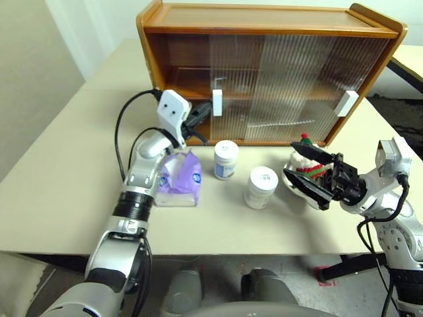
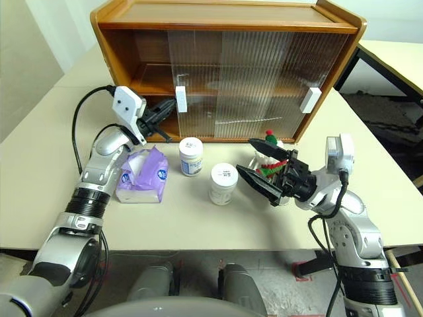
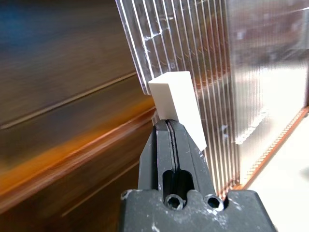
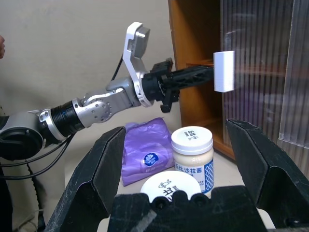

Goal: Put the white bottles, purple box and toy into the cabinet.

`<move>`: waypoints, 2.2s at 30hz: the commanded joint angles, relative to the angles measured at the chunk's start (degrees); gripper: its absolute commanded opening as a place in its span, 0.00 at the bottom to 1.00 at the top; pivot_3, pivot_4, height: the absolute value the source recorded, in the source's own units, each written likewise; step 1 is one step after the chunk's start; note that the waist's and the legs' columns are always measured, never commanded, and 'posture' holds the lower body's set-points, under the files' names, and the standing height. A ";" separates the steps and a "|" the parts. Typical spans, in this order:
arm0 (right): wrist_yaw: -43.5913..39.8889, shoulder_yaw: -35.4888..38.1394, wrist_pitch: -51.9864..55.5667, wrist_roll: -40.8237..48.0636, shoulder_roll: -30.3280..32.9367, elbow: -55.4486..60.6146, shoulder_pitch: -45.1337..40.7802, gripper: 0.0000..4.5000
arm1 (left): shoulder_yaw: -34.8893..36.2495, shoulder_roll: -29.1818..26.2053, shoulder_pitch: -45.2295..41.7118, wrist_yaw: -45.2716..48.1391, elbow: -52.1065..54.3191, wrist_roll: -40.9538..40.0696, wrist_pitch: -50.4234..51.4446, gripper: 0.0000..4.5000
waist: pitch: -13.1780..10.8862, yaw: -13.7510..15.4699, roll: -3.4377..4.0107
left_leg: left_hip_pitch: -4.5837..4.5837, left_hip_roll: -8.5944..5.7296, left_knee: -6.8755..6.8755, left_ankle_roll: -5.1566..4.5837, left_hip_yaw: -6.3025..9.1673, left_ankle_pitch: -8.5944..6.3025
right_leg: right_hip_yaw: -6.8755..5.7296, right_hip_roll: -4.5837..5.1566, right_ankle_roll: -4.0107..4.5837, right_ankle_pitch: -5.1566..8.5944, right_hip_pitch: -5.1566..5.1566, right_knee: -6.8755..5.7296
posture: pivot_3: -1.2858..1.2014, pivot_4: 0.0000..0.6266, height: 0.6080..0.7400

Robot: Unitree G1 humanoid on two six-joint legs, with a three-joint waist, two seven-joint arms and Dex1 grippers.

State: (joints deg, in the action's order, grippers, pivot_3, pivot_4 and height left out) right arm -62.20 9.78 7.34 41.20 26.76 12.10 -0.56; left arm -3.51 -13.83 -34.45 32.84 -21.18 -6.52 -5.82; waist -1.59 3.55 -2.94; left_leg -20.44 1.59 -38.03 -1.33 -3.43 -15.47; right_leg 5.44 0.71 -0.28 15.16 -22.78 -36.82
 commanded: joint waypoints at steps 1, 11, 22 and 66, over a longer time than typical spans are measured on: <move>1.18 0.08 0.60 -0.50 0.51 1.68 0.28 1.00 | -2.53 1.65 -1.26 1.20 -1.32 1.38 -0.98 0.01 | 0.00 -0.07 0.00 | 0.00 0.00 0.00 0.00 0.00 0.00 | 0.00 0.00 0.00 0.00 0.00 0.00 | 0.54 0.00 1.00; 1.78 0.53 0.85 -0.10 1.55 2.98 1.42 1.00 | -5.32 6.31 -6.57 2.36 -10.95 3.15 -4.10 0.01 | 0.00 -1.63 0.00 | -0.02 -0.07 -0.04 -0.03 0.02 0.02 | 0.17 -0.10 -0.15 0.05 0.04 0.01 | 0.53 0.00 1.00; 3.41 0.03 0.75 -0.35 1.37 4.25 2.05 1.00 | -3.24 3.68 -1.99 2.86 0.87 0.81 -1.40 0.01 | -0.03 -4.75 0.04 | 0.02 0.03 0.06 0.00 -0.03 -0.01 | 0.42 -0.32 -0.20 0.07 0.25 0.00 | 0.53 0.00 1.00; 2.93 -0.76 0.48 -1.15 1.01 3.39 1.46 1.00 | 2.18 1.48 -1.75 -1.56 7.34 -1.66 6.37 0.01 | -0.07 -4.70 0.07 | 0.08 -0.02 0.04 -0.04 -0.07 0.00 | 0.46 -0.24 -0.30 0.04 0.31 0.02 | 0.53 0.00 1.00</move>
State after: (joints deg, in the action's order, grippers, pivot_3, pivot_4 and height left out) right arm -58.95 9.09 8.10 40.17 27.67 14.74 0.94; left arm -3.22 -11.28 -37.33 30.92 -17.32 -5.86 -2.46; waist -1.65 -1.16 -2.87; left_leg -20.36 1.61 -37.98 -1.37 -3.51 -15.47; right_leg 5.90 0.46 -0.58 15.20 -22.47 -36.82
